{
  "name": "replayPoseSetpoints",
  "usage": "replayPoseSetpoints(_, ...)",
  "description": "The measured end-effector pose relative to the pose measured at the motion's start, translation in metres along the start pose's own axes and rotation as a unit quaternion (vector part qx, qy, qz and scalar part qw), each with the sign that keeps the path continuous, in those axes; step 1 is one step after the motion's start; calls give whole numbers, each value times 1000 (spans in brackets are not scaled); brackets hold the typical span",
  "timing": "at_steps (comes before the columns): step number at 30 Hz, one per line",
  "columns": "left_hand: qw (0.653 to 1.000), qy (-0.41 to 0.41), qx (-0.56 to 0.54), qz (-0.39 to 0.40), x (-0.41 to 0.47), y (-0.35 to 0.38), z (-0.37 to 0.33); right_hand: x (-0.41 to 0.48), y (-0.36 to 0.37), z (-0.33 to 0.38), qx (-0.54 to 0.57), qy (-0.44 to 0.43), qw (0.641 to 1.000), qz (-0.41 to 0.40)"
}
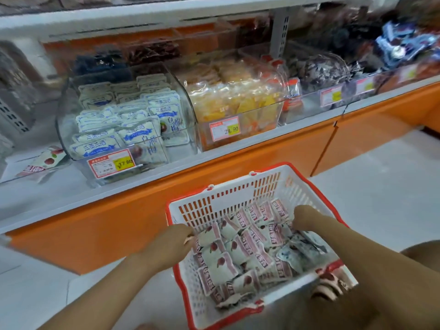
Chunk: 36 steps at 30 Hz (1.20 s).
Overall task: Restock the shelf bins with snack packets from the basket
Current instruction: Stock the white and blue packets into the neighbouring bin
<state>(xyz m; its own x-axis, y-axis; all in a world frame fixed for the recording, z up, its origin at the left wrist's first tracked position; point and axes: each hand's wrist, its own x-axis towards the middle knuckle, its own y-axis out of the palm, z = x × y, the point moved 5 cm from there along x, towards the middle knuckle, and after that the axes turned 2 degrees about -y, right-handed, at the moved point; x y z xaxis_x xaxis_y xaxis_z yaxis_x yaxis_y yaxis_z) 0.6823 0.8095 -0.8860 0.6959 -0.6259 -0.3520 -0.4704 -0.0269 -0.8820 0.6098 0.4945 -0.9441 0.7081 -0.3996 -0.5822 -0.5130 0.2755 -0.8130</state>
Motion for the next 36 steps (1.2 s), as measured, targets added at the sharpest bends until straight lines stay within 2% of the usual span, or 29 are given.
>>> replayPoseSetpoints(4,998,-24,31,43,2,20,20,-5,42,-31,-20,36,997,62)
replayPoseSetpoints(7,997,-37,26,57,6,24,26,-5,68,-40,-19,51,996,75)
replayPoseSetpoints(13,996,-42,23,75,12,27,29,-5,48,-17,-3,54,998,-38)
replayPoseSetpoints(18,995,-53,-6,79,13,26,30,-12,24,10,-32,52,995,-81)
replayPoseSetpoints(21,991,-62,-83,80,16,26,28,-17,7,39,-27,10,991,-129)
replayPoseSetpoints(23,978,-80,-175,82,20,24,26,-22,-10,67,-3,-35,982,-184)
replayPoseSetpoints(24,962,-96,-242,86,22,21,24,-27,-19,82,9,-63,975,-211)
replayPoseSetpoints(26,901,-127,-402,103,22,17,14,-46,-36,112,26,-131,957,-259)
replayPoseSetpoints(29,805,-115,-572,112,22,4,-5,-86,-57,152,74,-266,884,-377)
replayPoseSetpoints(32,728,-71,-678,71,20,-24,-20,-114,-67,169,122,-366,777,-498)
replayPoseSetpoints(36,677,-25,-736,-6,18,-57,-25,-127,-83,174,160,-451,709,-518)
